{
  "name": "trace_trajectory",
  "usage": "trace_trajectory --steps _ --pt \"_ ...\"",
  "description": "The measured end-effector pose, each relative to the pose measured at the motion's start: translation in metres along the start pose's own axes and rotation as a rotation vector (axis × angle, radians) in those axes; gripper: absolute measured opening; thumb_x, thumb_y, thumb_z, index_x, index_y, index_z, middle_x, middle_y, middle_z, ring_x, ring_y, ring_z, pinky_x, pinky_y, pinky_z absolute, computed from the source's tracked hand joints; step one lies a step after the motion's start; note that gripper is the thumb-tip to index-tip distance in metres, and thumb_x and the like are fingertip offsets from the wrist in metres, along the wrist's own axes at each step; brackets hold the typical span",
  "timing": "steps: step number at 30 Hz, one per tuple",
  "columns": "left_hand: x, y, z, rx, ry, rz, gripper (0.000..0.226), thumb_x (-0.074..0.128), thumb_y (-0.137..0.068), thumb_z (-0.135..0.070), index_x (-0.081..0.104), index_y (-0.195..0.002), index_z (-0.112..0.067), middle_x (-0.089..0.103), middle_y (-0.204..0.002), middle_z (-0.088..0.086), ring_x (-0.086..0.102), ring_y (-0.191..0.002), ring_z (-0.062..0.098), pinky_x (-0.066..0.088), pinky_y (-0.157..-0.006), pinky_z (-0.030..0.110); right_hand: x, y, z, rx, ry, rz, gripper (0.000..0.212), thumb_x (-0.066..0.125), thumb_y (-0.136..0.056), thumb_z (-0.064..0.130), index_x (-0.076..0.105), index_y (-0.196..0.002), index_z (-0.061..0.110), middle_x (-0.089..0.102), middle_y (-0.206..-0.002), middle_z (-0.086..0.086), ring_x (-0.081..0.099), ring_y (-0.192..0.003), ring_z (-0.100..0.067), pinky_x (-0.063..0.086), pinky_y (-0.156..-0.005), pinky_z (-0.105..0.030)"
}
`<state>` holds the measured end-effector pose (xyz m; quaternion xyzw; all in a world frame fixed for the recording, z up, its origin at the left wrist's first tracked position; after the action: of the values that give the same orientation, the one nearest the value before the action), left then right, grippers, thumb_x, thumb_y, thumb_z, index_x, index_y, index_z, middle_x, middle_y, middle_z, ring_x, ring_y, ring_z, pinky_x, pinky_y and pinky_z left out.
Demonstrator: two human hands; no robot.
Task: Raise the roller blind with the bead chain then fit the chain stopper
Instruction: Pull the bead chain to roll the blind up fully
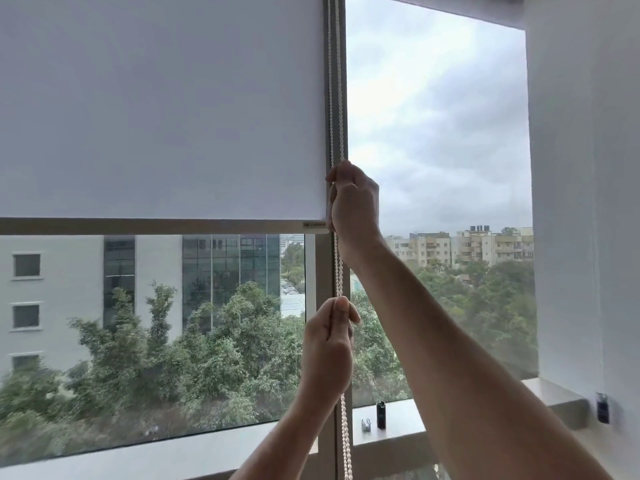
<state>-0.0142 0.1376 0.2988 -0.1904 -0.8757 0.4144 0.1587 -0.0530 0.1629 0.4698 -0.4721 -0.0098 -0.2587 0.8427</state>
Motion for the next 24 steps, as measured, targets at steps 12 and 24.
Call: trace_trajectory --steps 12,24 --pt "-0.051 -0.05 0.002 -0.203 -0.256 0.088 0.067 0.028 -0.087 -0.069 0.073 -0.086 -0.02 0.076 -0.08 0.006 0.073 -0.075 0.021 0.058 -0.063 0.027 -0.026 0.058 -0.04 -0.116 0.094 -0.022 0.038 0.037 -0.104 0.007 0.053 -0.071 0.017 0.041 -0.054 0.004 0.031 -0.047 -0.016 0.027 -0.045 -0.032" --pt "0.009 -0.146 -0.142 -0.058 0.091 0.039 0.033 0.04 -0.104 -0.039 0.058 -0.106 -0.011 0.063 -0.081 0.007 0.064 -0.066 0.016 0.053 -0.055 0.025 -0.03 0.113 -0.077 -0.141 0.134 -0.023 0.034 0.039 -0.101 0.024 0.051 -0.069 0.018 0.04 -0.054 0.012 0.032 -0.052 -0.01 0.026 -0.048 -0.029"
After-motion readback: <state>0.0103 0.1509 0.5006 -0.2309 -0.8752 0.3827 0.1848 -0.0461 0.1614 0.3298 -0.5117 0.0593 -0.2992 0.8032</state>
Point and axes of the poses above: each hand's wrist, its own y-axis away from the middle knuckle, its own x-axis out of the palm, z = x × y, the point moved 1 cm from there along -y, towards the middle knuckle
